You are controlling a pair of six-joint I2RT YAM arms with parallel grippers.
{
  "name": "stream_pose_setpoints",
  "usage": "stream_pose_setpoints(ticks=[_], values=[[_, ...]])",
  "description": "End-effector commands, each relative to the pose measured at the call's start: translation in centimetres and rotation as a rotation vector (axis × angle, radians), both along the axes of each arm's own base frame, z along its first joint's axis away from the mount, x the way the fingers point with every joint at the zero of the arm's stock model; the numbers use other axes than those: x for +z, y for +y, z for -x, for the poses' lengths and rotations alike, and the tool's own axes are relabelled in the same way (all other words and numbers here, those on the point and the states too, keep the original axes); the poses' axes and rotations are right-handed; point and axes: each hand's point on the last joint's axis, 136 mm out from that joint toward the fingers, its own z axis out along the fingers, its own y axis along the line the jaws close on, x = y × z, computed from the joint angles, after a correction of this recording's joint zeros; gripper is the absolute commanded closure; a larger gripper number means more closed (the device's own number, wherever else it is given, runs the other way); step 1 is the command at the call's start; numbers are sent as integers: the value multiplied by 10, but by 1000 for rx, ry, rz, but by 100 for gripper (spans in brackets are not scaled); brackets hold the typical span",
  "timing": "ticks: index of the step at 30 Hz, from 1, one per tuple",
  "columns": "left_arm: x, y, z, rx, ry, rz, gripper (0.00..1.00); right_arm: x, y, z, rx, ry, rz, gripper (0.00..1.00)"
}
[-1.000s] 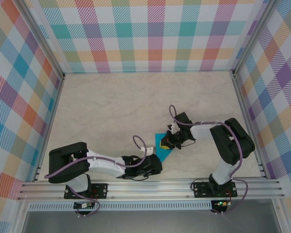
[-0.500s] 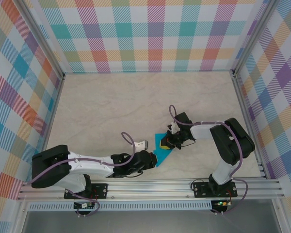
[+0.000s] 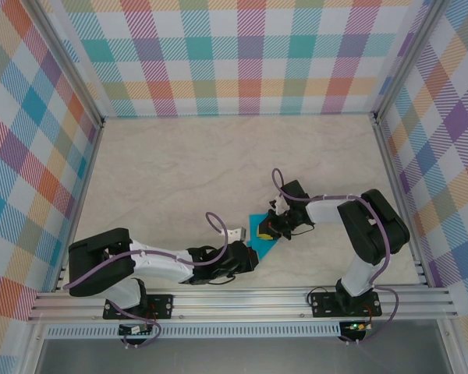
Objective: Fold a paper plane with a square sheet of paper (pick it up from the middle)
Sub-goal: Fourth fold the wing at the center of the table.
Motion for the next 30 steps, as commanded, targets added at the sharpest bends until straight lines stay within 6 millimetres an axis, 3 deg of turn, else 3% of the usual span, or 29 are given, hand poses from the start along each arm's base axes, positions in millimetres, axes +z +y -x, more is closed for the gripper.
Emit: stream_pose_setpoints(ticks=[1, 7, 13, 18, 22, 26, 30], values=[[-7, 6, -8, 33, 0, -24, 100, -58, -38, 26, -28, 94, 253, 100], [-23, -13, 6, -73, 41, -14, 100, -59, -39, 27, -31, 101, 254, 100], [-55, 10, 21, 1, 127, -102, 100, -61, -42, 31, -36, 104, 262, 100], [-57, 8, 38, -38, 136, -153, 100, -61, -42, 30, -39, 99, 259, 100], [-53, 4, 40, -48, 120, -166, 100, -51, -36, 24, -32, 76, 229, 100], [-32, 8, 28, -24, 55, -153, 100, -18, -27, 10, -23, -1, 179, 99], [4, 12, 10, -17, -19, -131, 100, 19, -35, -2, -39, -103, 200, 79]])
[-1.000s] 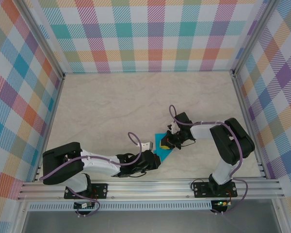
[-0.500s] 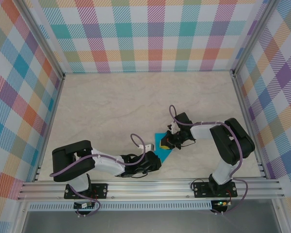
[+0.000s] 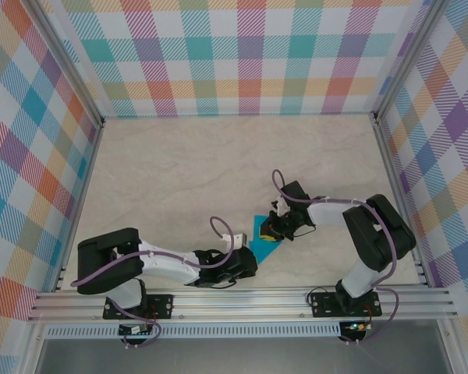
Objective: Fold a paper plane with a square sheet of paper (pick it up from the middle)
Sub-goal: Fourth fold the wing at the center of the table, then turn over the paper at the center of the table.
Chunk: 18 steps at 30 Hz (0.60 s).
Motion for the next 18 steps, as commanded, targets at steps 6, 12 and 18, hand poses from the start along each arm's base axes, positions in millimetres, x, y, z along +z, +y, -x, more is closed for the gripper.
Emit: stream_pose_setpoints(ticks=[6, 12, 18], values=[[55, 12, -33, -38, -88, 21, 100, 33, -51, 3, -107, -94, 136, 59], [60, 1, -57, -85, -88, -5, 100, 29, -68, 25, -159, -63, 141, 44], [47, -9, -71, -102, -56, -34, 100, 22, -54, 29, -169, -21, 41, 44]])
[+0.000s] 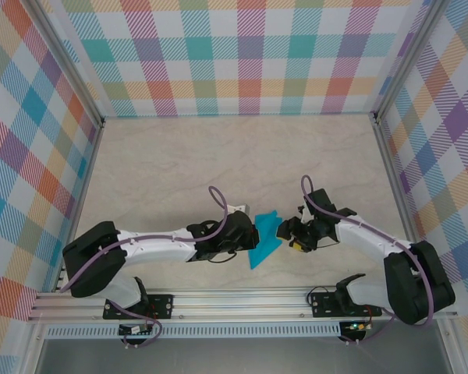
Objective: Fold a paper plane with a square sheet of paper (pick it up from the middle)
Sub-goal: Turn over the paper at the center of the table.
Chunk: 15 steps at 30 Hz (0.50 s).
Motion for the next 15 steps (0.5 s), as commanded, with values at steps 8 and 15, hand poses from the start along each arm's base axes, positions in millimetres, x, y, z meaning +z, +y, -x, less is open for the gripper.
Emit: stream_pose_setpoints(ticks=[8, 15], values=[[-28, -5, -6, -47, 49, -101, 100, 0, 19, -3, -19, 27, -131, 45], [-40, -4, -8, -52, 64, -148, 100, -8, 19, -2, -41, 58, -134, 45]])
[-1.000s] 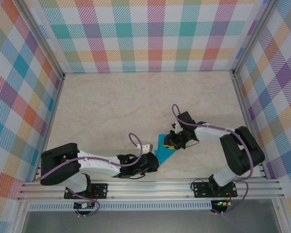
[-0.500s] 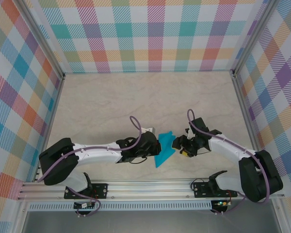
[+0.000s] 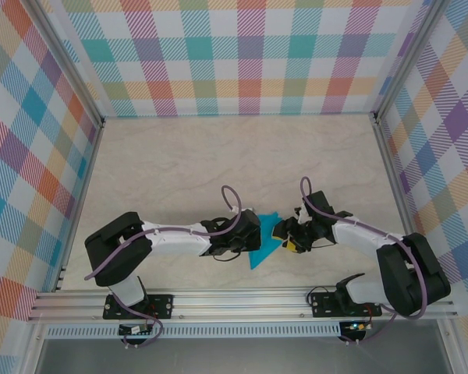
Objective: Fold a paper plane with a square sheet of paper (pick it up from the middle)
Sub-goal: Turn over the paper at the center of the table.
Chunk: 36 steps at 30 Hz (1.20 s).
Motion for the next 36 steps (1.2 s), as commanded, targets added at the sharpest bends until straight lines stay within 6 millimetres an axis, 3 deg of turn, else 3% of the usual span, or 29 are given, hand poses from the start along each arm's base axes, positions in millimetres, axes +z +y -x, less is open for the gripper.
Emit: stream_pose_setpoints(ticks=[1, 17, 28, 36], values=[[-2, 0, -5, -9, 4, -33, 100, -5, 2, 3, -12, 29, -18, 45], [-23, 6, 0, -10, 47, -83, 100, -2, 16, -9, -19, 21, -100, 50], [-21, 4, 0, -6, 45, -68, 100, 7, 24, -18, -3, -3, -143, 53], [-19, 8, -5, 50, 58, -5, 100, 17, 27, -20, 6, -53, -180, 47]])
